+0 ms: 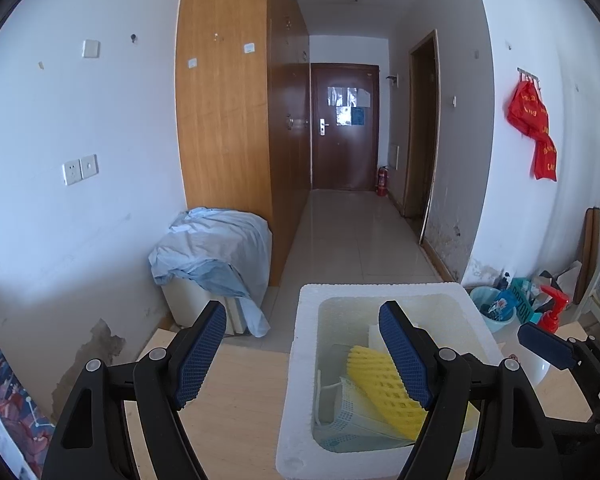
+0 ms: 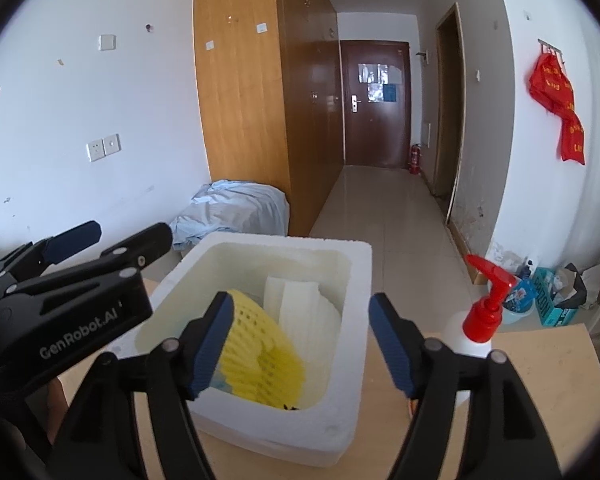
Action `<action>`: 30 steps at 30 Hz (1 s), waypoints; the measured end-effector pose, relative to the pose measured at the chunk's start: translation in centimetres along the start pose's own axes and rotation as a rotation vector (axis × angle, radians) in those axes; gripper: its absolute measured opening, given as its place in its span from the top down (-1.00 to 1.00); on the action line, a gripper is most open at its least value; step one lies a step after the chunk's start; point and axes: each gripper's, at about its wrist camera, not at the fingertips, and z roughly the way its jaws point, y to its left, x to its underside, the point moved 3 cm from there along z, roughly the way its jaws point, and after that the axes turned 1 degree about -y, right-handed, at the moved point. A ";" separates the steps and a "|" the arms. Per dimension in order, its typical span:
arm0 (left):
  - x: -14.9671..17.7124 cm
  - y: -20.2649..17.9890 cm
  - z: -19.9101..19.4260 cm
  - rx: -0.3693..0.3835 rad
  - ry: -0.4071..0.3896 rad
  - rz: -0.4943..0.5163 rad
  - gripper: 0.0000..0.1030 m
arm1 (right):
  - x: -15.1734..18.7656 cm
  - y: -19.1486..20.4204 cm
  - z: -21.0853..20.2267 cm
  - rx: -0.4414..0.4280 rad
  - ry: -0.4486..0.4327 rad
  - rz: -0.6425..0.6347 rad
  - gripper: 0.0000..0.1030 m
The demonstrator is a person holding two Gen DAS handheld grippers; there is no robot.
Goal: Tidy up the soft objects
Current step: 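Withdraw both open grippers from the foam box back toward the table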
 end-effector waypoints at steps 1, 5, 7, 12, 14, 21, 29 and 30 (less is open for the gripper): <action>0.0 0.1 0.0 0.000 -0.001 -0.001 -0.54 | 0.0 0.0 0.0 0.001 0.002 0.000 -0.44; -0.1 0.4 -0.2 0.001 -0.006 -0.002 -0.54 | 0.0 -0.1 0.0 0.008 0.002 0.003 -0.47; -0.1 0.5 -0.2 0.002 -0.005 -0.003 -0.54 | 0.0 -0.1 -0.1 0.013 0.001 0.004 -0.56; -0.2 0.8 -0.9 0.003 -0.013 -0.010 -0.54 | 0.0 0.3 -0.9 0.023 -0.017 -0.017 -0.79; -0.3 1.1 -1.2 0.000 -0.018 -0.016 -0.54 | 0.0 0.5 -1.2 0.028 -0.025 -0.026 -0.87; -0.2 1.8 -3.4 -0.017 -0.020 -0.022 -0.54 | 0.3 1.3 -2.4 0.041 -0.011 -0.061 -0.89; 0.1 2.1 -8.3 -0.024 -0.052 -0.016 -0.54 | 0.6 1.4 -7.1 0.052 -0.054 -0.057 -0.89; 0.1 2.2 -9.1 -0.026 -0.058 -0.019 -0.54 | 0.7 1.4 -7.6 0.052 -0.058 -0.055 -0.89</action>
